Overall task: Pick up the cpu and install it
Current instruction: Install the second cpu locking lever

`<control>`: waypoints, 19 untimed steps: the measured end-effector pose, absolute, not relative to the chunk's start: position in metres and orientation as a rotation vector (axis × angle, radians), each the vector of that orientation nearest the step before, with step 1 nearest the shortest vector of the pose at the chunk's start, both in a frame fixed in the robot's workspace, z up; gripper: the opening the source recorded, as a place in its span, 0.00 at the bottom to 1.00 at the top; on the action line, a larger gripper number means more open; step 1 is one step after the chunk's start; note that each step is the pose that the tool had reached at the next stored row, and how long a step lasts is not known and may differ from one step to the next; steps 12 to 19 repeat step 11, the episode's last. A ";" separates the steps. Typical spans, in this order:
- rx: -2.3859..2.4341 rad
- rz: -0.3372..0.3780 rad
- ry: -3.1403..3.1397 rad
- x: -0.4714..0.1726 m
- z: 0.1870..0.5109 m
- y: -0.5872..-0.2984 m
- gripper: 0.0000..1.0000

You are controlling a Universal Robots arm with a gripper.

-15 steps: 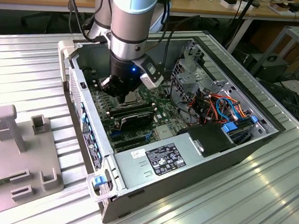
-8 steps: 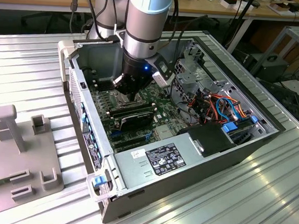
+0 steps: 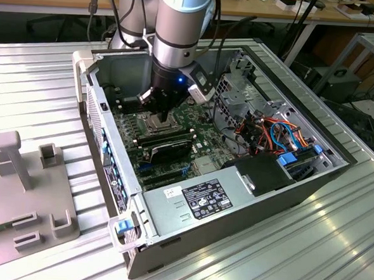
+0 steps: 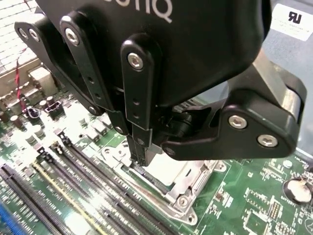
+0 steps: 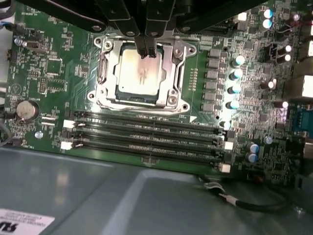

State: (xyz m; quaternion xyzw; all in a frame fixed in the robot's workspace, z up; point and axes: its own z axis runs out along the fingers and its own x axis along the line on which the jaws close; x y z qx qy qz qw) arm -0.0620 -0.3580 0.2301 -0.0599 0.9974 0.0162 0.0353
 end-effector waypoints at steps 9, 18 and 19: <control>-0.184 0.050 3.065 -0.062 0.230 -0.351 0.11; -0.184 0.050 3.065 -0.062 0.230 -0.351 0.11; -0.184 0.050 3.065 -0.062 0.230 -0.351 0.11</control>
